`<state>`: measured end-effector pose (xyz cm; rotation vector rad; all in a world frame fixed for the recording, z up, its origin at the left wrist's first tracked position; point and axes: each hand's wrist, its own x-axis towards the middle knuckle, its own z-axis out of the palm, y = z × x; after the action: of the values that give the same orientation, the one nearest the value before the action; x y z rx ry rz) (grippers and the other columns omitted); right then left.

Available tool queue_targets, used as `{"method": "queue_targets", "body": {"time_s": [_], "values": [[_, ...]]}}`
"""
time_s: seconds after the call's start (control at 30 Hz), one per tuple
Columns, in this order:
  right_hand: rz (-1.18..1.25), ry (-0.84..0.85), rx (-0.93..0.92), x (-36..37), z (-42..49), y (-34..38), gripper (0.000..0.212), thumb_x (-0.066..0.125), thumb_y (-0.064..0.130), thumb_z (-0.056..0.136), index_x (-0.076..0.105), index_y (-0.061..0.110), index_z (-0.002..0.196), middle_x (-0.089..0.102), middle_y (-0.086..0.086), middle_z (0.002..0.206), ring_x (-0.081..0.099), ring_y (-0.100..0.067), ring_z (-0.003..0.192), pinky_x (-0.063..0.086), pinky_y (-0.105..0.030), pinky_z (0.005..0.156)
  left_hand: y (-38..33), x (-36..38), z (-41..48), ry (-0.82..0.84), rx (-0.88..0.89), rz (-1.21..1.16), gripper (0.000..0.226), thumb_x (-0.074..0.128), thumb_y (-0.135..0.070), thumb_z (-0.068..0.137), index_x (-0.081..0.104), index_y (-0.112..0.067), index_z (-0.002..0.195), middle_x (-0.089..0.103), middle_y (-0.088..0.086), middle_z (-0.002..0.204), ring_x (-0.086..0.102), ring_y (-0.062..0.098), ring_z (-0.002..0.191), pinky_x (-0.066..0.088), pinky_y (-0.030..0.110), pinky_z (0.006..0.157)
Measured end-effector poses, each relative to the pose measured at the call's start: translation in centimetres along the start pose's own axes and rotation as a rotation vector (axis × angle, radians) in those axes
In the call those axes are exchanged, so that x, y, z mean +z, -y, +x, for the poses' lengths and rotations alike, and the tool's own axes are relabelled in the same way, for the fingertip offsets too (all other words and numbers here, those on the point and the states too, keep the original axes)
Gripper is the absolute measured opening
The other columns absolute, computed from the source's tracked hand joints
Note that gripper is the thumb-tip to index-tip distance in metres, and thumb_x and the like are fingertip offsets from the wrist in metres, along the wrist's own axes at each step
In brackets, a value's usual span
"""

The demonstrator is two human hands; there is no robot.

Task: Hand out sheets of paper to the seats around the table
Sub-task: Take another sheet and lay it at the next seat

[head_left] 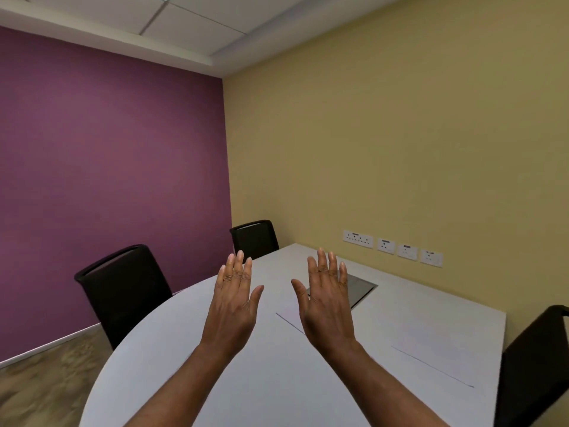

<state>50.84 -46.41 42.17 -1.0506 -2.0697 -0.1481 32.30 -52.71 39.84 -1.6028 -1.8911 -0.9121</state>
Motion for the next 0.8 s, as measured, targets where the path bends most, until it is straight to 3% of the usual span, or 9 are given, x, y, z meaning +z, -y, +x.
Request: {"method": "queue_targets", "body": {"time_s": [0.37,0.8], "values": [[0.043,-0.076,-0.084,3.4,2.0,8.2,0.065,0.018,0.05,0.105,0.015,0.011,0.157,-0.003,-0.01,0.166,-0.013,-0.022,0.153,0.007,-0.049,0.124,6.7,-4.7,-1.5,-0.103,-0.035,0.073,0.062,0.034,-0.039,0.103,0.011,-0.015,0.156,0.007,0.003,0.165,-0.001,0.017,0.153,0.008,0.038,0.125],[-0.028,-0.082,0.009,11.6,2.9,25.8,0.065,0.02,0.052,0.104,0.01,0.016,0.158,-0.007,-0.005,0.166,-0.014,-0.019,0.152,0.006,-0.047,0.124,26.0,-10.0,-0.6,-0.094,0.069,-0.01,0.061,0.035,-0.036,0.103,0.016,-0.011,0.155,0.011,0.008,0.164,0.004,0.02,0.153,0.015,0.043,0.124]]}}
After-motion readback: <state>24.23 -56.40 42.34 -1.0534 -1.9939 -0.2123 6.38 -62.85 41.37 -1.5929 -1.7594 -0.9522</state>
